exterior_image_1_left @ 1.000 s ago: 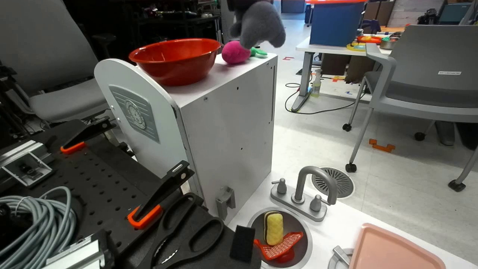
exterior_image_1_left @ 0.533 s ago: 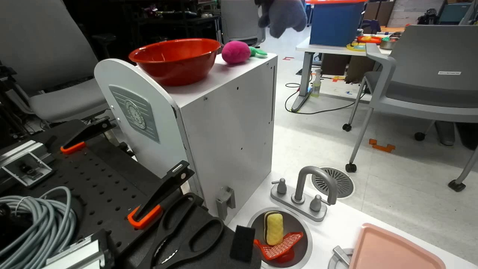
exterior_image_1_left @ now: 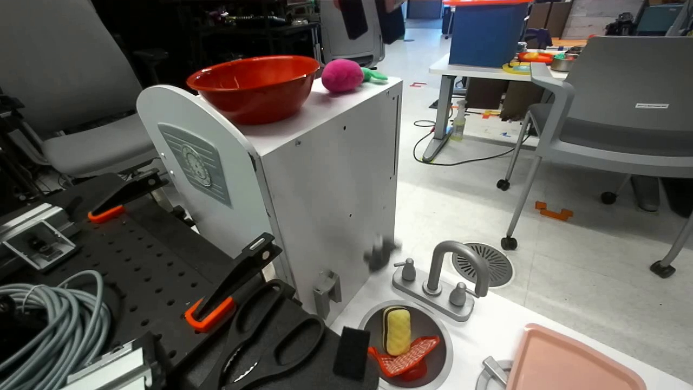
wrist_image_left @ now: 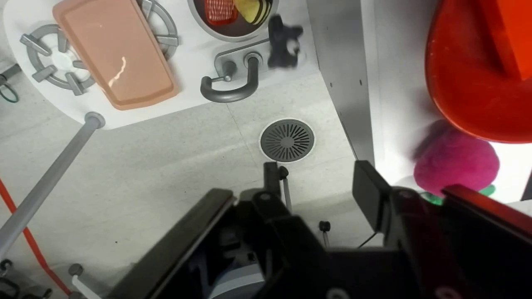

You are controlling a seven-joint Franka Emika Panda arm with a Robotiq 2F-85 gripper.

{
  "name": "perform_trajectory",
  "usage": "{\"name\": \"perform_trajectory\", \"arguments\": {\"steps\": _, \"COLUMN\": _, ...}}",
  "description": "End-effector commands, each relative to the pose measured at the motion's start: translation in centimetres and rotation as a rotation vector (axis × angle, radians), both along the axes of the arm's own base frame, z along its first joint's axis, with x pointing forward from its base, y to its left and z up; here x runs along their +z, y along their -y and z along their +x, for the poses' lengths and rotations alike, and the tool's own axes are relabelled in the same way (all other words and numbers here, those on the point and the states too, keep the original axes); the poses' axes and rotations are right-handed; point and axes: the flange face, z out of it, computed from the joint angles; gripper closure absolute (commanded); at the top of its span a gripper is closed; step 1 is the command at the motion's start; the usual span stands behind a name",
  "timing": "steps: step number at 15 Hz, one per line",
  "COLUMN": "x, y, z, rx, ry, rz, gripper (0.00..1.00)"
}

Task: Remove the grey doll from the red bowl

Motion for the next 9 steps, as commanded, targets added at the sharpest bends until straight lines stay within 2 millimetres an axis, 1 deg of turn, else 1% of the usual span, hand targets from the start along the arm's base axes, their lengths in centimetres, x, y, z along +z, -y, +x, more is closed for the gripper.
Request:
{"name": "perform_trajectory", "arguments": {"steps": 1, "x": -0.03, "y": -0.13, "z": 0.19, "rx": 0.025, "ry": 0.025, "rz": 0.021, "gripper": 0.19}}
{"name": "perform_trajectory", "arguments": {"steps": 3, "x": -0.07, "y": -0.13, "z": 0.12, "rx": 0.033, "ry": 0.025, "rz": 0.030, "gripper": 0.04}}
{"name": "perform_trajectory", "arguments": {"steps": 4, "x": -0.09, "y": -0.07, "z": 0.02, "rx": 0.035, "ry": 0.027, "rz": 0.032, "gripper": 0.00}}
{"name": "perform_trajectory", "arguments": {"steps": 9, "x": -0.26, "y": 0.15, "z": -0.48, "rx": 0.035, "ry": 0.027, "rz": 0.041, "gripper": 0.00}}
